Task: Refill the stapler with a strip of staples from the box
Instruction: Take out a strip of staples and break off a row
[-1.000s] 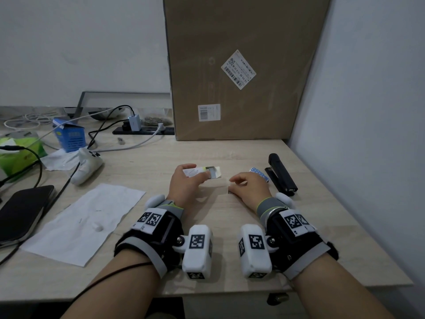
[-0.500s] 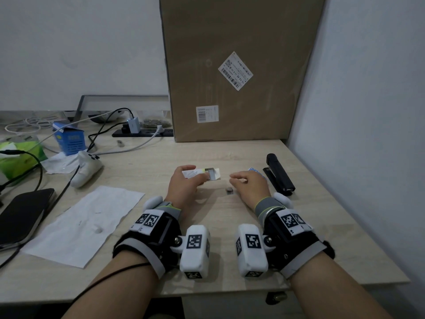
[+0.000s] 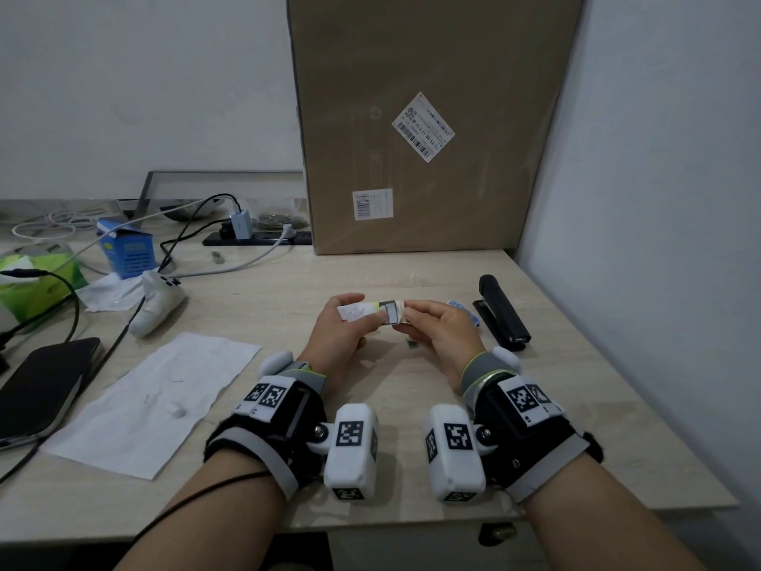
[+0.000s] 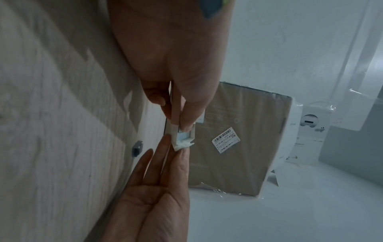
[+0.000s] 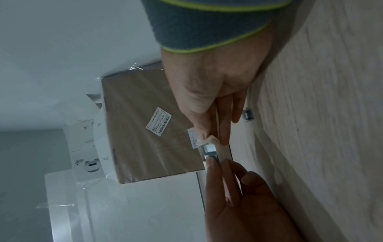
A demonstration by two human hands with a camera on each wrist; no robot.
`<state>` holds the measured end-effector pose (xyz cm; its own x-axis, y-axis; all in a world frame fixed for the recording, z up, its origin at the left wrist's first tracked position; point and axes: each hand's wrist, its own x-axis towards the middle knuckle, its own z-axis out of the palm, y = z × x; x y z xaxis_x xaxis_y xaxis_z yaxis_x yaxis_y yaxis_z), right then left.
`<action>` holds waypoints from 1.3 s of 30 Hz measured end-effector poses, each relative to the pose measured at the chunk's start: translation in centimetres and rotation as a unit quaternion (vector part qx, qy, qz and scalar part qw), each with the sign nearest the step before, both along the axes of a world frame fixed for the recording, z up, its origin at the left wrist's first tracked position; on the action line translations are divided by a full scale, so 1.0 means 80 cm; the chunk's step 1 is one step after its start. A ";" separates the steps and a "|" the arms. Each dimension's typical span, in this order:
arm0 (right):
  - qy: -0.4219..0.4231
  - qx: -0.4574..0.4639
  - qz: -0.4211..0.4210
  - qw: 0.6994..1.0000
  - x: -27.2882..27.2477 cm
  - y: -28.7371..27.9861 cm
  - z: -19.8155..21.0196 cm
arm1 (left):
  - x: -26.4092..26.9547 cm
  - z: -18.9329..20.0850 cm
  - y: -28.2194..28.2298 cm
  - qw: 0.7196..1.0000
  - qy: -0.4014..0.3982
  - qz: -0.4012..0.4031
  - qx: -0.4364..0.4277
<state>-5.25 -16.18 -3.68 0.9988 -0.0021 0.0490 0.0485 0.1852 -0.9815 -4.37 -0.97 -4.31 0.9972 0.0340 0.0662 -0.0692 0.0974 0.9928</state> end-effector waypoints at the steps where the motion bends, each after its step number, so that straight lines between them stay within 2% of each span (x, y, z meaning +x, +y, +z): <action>1: 0.004 0.010 -0.002 1.000 0.000 -0.001 0.000 | -0.001 0.001 0.000 1.000 -0.007 0.000 0.009; 6: -0.003 0.003 -0.009 1.000 -0.003 -0.002 0.001 | -0.005 0.001 -0.002 0.999 -0.020 -0.021 0.043; 25: -0.042 -0.030 -0.036 0.998 -0.001 -0.003 -0.002 | -0.010 0.005 -0.012 0.990 0.020 -0.121 -0.063; 29: -0.046 -0.082 -0.033 0.995 -0.002 0.000 -0.002 | -0.014 0.014 -0.016 0.977 0.064 -0.174 -0.110; 33: -0.063 -0.147 0.026 0.987 0.001 0.002 -0.005 | -0.018 0.021 -0.012 0.962 0.069 -0.239 -0.115; 36: -0.088 -0.200 0.013 0.976 -0.003 0.001 -0.005 | -0.016 0.017 -0.011 0.947 0.085 -0.293 -0.101; 39: -0.114 -0.222 0.000 0.968 -0.004 0.001 -0.005 | -0.014 0.015 -0.011 0.942 0.096 -0.303 -0.110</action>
<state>-5.60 -16.08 -4.09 0.9620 0.0686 0.2643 0.2730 -0.2519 -0.9285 -5.48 -1.86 -3.09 0.8309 -0.5532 -0.0603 0.2448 0.2661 0.9324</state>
